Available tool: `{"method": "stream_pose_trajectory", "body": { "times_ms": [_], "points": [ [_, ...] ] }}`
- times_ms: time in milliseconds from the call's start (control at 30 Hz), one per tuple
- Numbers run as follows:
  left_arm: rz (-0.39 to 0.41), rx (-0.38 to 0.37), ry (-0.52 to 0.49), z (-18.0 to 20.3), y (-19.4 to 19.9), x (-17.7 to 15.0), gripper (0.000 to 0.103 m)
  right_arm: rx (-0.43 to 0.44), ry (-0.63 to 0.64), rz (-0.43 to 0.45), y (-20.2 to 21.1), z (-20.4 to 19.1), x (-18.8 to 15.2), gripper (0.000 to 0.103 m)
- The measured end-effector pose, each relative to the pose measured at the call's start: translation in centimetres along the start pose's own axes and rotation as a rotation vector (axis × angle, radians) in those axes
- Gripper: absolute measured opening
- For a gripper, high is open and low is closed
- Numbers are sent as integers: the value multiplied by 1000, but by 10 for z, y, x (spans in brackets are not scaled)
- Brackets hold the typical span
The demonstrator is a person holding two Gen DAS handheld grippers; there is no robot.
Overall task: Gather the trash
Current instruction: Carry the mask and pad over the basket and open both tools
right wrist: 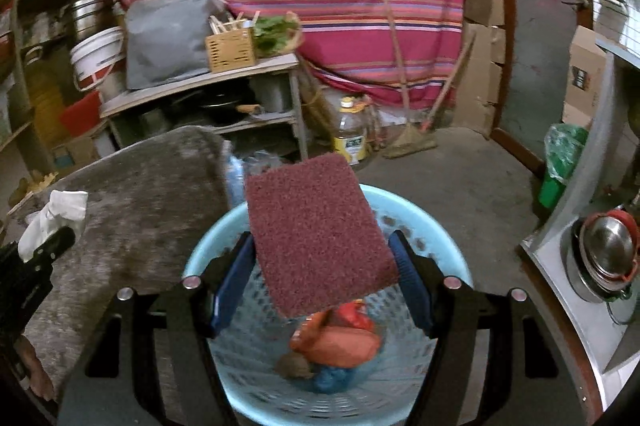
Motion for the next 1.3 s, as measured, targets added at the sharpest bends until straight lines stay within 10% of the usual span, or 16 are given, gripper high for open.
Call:
{"method": "stream_pose_trajectory", "body": {
  "times_ms": [400,800,1300],
  "points": [
    [6,-121,-87,120,-16,1,24,-46,-58,-15,-6,54,-12,68],
    [-55,-160,-79,150,-46,2,25,-50,-66,-30,-13,59,-14,68],
    [-66,-217,-58,142,-36,4,74,-53,-73,-40,-17,58,-14,68]
  ]
}}
Point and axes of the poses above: each gripper's, at about its wrist camera, not at the fingertips, and y roughly against the way its jaws point, z to its right, x to its top, the point moved 10 cm from there along -y, roughly the way its jaws point, and after that the axes turned 8 degrees about y, right-handed, at the moved point
